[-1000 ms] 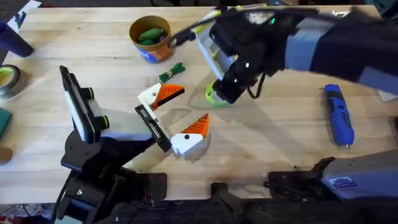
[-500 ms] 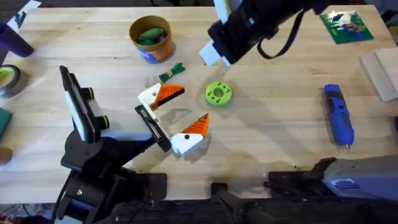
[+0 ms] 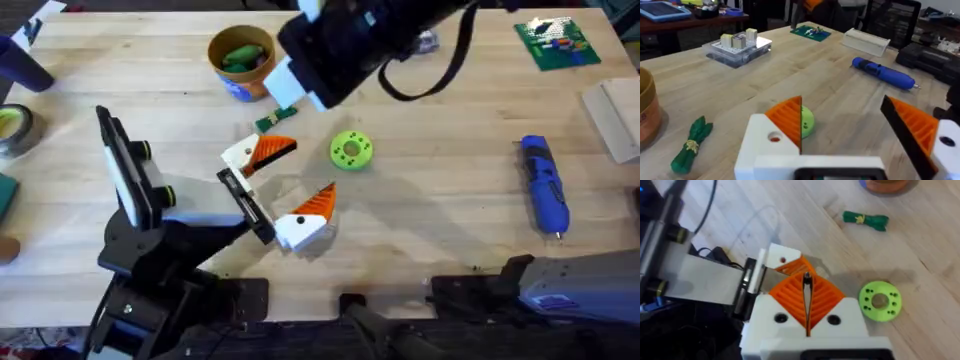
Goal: Pick up the gripper from the table and insert it into the empty holder that is missing its gripper. Then pick up a screw, insert it into the mounting hole, and use the screwdriver to tighten it. Finally, clean up the table by picking up the vegetable and placing it into the bucket.
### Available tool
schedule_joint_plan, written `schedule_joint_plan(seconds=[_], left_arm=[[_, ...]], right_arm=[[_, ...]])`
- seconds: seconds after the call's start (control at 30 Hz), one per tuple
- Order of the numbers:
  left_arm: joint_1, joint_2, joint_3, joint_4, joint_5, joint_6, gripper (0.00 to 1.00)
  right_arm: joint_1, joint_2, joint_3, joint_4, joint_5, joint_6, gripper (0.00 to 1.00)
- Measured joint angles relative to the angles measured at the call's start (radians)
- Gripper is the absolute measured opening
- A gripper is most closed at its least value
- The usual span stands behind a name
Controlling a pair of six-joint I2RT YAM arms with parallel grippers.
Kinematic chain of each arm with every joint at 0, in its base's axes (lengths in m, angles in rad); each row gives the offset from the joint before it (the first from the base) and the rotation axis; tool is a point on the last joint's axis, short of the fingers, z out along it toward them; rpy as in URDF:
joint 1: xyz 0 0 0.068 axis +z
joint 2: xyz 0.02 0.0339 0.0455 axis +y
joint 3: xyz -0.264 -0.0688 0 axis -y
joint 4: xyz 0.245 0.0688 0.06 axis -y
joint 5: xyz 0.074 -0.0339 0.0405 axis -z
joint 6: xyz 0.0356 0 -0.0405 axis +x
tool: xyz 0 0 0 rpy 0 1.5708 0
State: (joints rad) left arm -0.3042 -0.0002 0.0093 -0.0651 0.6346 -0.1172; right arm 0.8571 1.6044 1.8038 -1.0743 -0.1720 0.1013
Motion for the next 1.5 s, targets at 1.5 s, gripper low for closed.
schedule_joint_plan(seconds=[1.5], left_arm=[[0.0,0.0,0.0,0.0,0.0,-0.007,0.99]], right_arm=[[0.173,0.201,0.078,-0.006,0.108,-0.021,0.006]])
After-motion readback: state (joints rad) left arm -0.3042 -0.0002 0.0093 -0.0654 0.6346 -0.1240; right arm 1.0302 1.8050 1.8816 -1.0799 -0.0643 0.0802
